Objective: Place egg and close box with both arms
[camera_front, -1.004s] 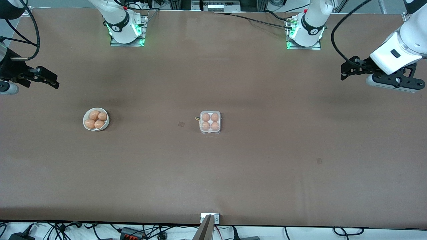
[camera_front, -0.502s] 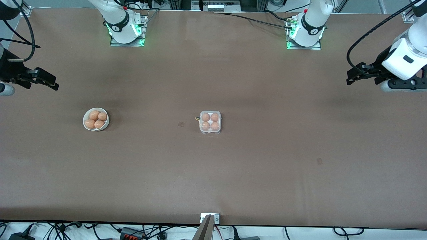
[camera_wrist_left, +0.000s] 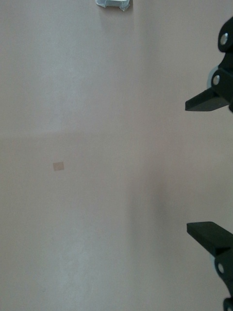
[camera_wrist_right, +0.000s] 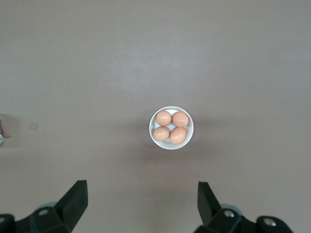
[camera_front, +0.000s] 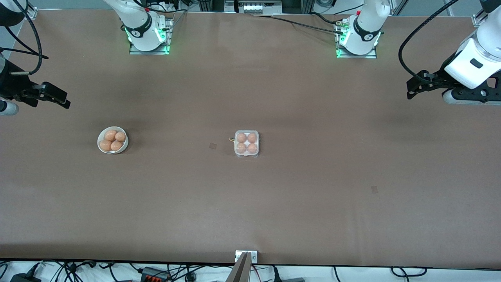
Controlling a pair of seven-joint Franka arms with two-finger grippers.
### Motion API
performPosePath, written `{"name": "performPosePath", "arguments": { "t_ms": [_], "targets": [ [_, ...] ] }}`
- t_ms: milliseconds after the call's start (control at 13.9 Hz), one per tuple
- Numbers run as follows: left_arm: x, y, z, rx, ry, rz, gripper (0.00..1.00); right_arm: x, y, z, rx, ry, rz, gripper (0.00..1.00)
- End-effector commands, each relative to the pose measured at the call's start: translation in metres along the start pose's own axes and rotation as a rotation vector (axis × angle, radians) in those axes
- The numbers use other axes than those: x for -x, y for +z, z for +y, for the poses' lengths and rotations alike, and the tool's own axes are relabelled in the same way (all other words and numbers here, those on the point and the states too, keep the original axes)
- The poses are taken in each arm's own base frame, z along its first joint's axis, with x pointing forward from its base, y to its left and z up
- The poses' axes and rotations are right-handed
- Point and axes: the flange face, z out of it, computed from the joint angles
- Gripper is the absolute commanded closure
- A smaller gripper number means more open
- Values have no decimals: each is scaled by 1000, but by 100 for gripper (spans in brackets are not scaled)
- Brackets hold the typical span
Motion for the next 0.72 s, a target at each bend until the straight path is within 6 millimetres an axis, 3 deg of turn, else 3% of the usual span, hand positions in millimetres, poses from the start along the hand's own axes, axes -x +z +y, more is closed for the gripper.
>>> {"name": "performPosePath", "arguments": {
  "t_ms": [0,645],
  "targets": [
    [-2,-6,-4,-6,24,4,0,1,-7,7,12,-47,-5,0],
    [-1,-7,2,-7,35,1,0,6,-7,8,15,-41,-33,0]
  ]
}}
